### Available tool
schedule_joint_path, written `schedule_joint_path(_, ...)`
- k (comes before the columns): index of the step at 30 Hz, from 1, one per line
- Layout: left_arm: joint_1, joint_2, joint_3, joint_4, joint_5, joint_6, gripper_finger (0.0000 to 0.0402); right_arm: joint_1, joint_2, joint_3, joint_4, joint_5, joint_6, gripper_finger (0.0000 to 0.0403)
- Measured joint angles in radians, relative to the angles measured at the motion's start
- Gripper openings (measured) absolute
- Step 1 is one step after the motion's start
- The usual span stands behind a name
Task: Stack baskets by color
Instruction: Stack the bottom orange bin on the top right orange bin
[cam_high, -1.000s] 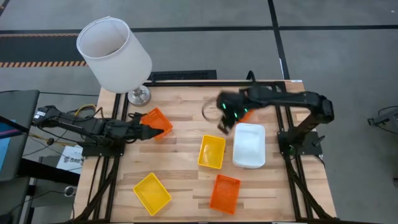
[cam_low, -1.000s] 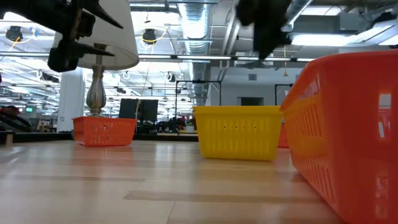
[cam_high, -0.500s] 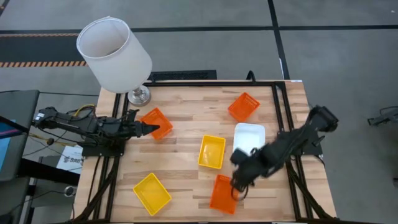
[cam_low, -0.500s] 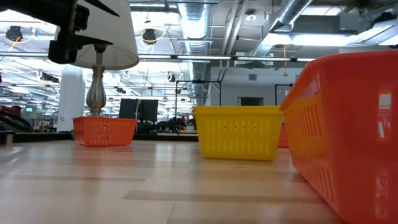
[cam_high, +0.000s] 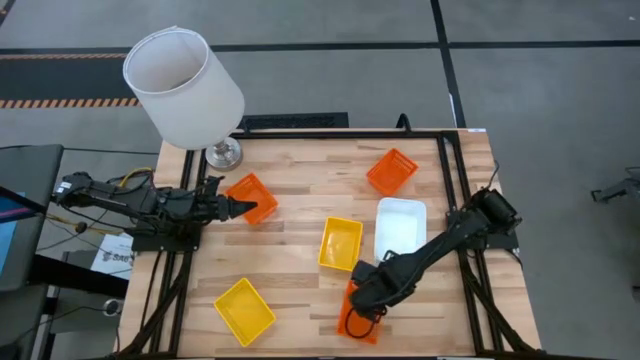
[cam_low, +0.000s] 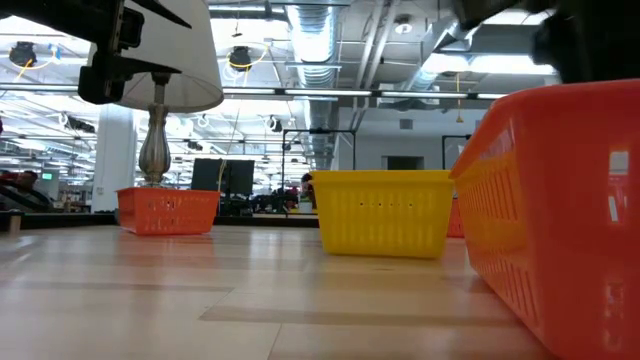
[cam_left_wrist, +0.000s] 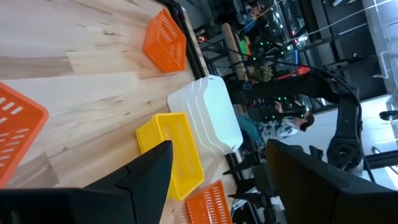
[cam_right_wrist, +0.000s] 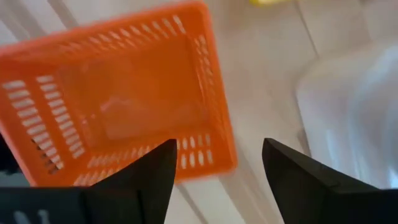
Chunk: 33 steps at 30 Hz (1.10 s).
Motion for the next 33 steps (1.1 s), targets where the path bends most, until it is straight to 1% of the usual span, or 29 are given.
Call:
schedule_joint_path(10,0.0,0.0,0.0,-0.002,0.019,0.008,0.0247,-0.043,0.093,0.0,0.033,0.002,-0.166,0.025)
schedule_joint_path(12,0.0,0.0,0.0,-0.002,0.019,0.008,0.0247,-0.05,0.099,-0.002,0.03,0.003,-0.196,0.0248)
schedule_joint_path(14,0.0,0.0,0.0,-0.002,0.019,0.008,0.0247,-0.055,0.098,-0.001,0.061,0.003,-0.215,0.0241)
schedule_joint_path(17,0.0,0.0,0.0,-0.003,0.03,0.008,0.0247,-0.062,0.094,-0.012,0.096,0.005,-0.217,0.0209)
schedule_joint_path(23,0.0,0.0,0.0,-0.009,0.064,0.008,0.0247,-0.058,0.104,-0.011,0.114,0.004,-0.236,0.0111)
schedule_joint_path(29,0.0,0.0,0.0,-0.009,0.07,0.008,0.0247,-0.058,0.104,-0.012,0.131,-0.017,-0.24,0.0021)
schedule_joint_path(31,0.0,0.0,0.0,-0.008,0.07,0.016,0.0247,-0.058,0.093,-0.014,0.136,-0.023,-0.242,0.0012)
schedule_joint_path(33,0.0,0.0,0.0,-0.008,0.07,0.023,0.0247,-0.058,0.085,-0.016,0.136,-0.025,-0.242,0.0016)
